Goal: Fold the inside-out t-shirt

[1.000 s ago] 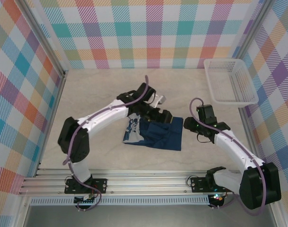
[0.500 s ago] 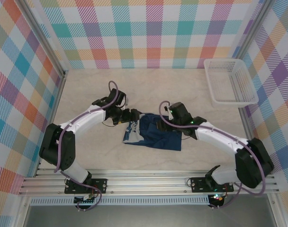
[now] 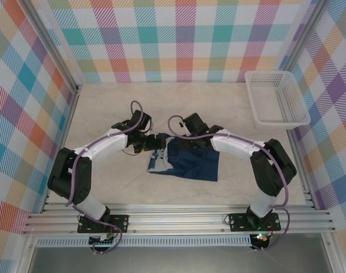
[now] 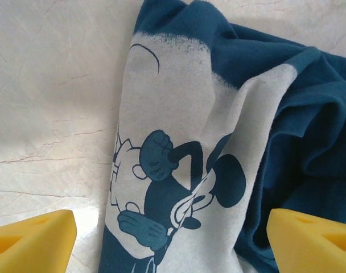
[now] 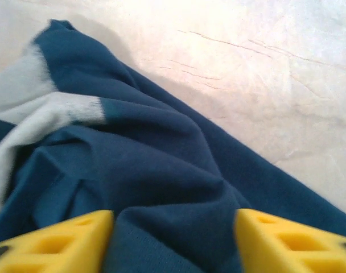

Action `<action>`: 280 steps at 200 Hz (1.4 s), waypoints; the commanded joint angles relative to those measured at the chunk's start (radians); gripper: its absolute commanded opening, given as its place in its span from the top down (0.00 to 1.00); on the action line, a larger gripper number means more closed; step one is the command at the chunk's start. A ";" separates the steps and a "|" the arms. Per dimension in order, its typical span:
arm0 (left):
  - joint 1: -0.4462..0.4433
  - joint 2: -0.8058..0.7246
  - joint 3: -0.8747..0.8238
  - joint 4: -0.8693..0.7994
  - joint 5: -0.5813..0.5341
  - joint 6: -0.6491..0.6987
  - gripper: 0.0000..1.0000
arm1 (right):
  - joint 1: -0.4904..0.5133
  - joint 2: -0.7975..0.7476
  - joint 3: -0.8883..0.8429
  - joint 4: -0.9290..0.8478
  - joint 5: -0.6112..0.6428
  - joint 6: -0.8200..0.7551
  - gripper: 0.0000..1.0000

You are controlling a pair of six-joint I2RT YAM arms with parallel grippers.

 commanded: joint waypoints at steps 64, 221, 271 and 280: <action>-0.093 0.012 -0.034 0.045 0.006 0.094 0.13 | -0.209 -0.174 -0.117 -0.184 0.042 0.103 0.83; -0.121 -0.041 -0.066 0.113 -0.026 0.130 0.13 | -0.111 -0.335 -0.298 -0.048 -0.241 0.214 0.41; -0.123 -0.020 -0.072 0.120 -0.002 0.130 0.13 | -0.111 -0.194 -0.215 -0.040 -0.187 0.166 0.56; -0.123 -0.017 -0.076 0.119 -0.002 0.130 0.14 | -0.111 -0.194 -0.213 -0.057 -0.192 0.164 0.67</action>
